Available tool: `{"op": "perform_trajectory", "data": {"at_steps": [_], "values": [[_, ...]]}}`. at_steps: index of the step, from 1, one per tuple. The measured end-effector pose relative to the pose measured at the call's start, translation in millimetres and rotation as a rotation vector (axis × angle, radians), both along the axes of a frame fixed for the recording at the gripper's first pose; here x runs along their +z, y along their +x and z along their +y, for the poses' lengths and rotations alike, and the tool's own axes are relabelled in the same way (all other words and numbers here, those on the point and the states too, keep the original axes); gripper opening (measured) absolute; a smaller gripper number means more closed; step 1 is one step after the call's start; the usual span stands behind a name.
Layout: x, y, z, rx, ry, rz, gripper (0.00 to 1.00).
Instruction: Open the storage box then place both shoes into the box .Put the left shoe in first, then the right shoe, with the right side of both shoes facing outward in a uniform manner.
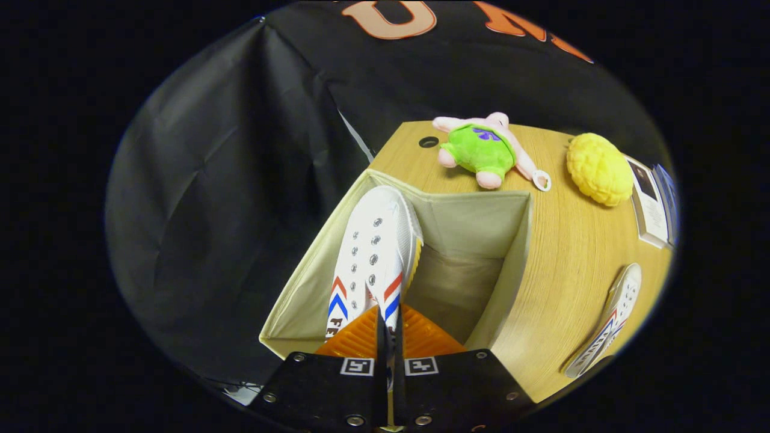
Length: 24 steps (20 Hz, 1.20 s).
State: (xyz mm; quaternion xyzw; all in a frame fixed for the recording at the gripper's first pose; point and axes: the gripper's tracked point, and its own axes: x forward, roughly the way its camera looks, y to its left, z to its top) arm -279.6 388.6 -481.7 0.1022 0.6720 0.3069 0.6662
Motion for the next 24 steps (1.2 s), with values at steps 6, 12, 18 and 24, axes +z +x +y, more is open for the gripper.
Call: {"op": "perform_trajectory", "data": {"at_steps": [6, 12, 18, 24], "values": [[-18.1, -13.3, 3.5, -0.100, -0.092, 0.205, 0.04], [-30.1, -38.5, 11.9, -0.047, -0.183, 0.294, 0.05], [9.1, -24.3, 22.7, -0.090, 0.033, 0.318, 0.35], [54.5, 34.6, -37.8, -0.153, 0.108, 0.113, 0.74]]}}
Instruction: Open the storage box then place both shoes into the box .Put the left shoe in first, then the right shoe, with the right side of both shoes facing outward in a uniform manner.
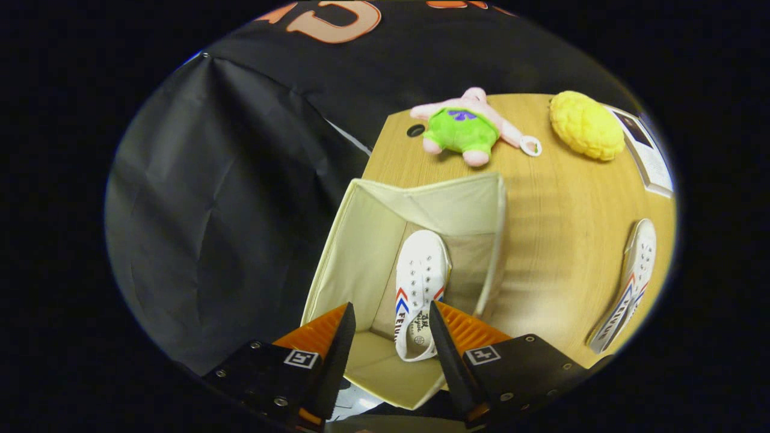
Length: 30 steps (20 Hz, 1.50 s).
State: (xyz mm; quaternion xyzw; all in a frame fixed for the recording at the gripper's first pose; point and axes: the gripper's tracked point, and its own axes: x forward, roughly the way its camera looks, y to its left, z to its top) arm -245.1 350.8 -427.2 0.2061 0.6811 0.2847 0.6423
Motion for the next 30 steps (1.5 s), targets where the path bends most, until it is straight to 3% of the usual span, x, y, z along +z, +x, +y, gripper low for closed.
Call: {"op": "perform_trajectory", "data": {"at_steps": [3, 5, 10, 14, 18, 25, 26, 30], "values": [[-4.9, 24.5, -61.1, -0.042, -0.093, -0.119, 0.88], [-18.7, 31.5, -112.5, -0.065, -0.190, -0.167, 0.92], [-72.9, 8.4, -236.1, -0.147, -0.405, -0.115, 0.96], [-90.2, -31.1, -328.6, -0.202, -0.498, -0.045, 0.96], [-129.4, -53.5, -356.1, -0.195, -0.542, -0.029, 0.96], [-175.6, -50.4, -351.4, -0.233, -0.523, -0.030, 0.81], [-176.3, -46.5, -341.4, -0.244, -0.473, -0.040, 0.79], [-178.9, -47.7, -337.5, -0.313, -0.429, 0.018, 0.52]]}}
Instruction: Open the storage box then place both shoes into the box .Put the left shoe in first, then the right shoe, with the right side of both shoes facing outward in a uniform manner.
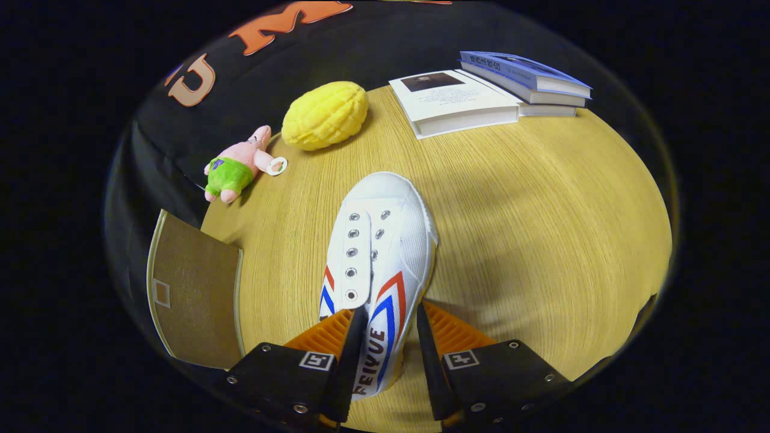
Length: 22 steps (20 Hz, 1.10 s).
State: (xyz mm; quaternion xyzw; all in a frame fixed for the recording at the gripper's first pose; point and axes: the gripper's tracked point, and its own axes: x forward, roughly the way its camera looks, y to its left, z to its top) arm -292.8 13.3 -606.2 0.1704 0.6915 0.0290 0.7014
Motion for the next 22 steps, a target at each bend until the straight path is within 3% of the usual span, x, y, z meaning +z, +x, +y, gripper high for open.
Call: {"op": "perform_trajectory", "data": {"at_steps": [2, 4, 7, 14, 22], "values": [[1.0, -1.2, -2.1, -0.077, 0.012, 0.015, 0.43], [2.2, -1.1, -4.3, -0.165, 0.039, 0.050, 0.27], [7.9, -2.4, -2.4, -0.191, 0.059, 0.101, 0.12], [56.1, 17.3, 25.0, -0.258, 0.133, 0.105, 0.10], [148.6, 62.7, 93.1, -0.144, 0.216, -0.012, 0.10]]}}
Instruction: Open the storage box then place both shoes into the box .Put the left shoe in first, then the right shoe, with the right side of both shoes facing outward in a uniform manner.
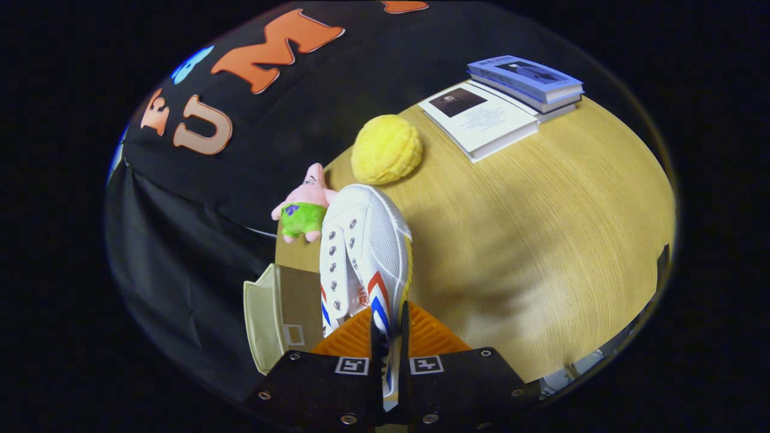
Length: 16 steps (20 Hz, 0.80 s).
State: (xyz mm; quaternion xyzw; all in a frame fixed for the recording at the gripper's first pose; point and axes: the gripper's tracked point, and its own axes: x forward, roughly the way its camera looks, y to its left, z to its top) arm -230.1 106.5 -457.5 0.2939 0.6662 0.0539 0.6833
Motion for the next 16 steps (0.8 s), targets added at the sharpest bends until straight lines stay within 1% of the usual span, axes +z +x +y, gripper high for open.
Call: {"op": "perform_trajectory", "data": {"at_steps": [4, 8, 12, 16], "values": [[36.8, 11.1, 45.9, 0.088, 0.028, -0.051, 0.10], [58.9, 7.4, 97.3, 0.179, 0.066, -0.067, 0.10], [61.4, -10.2, 143.4, 0.260, 0.091, -0.039, 0.10], [48.6, -23.3, 169.7, 0.321, 0.095, -0.018, 0.10]]}}
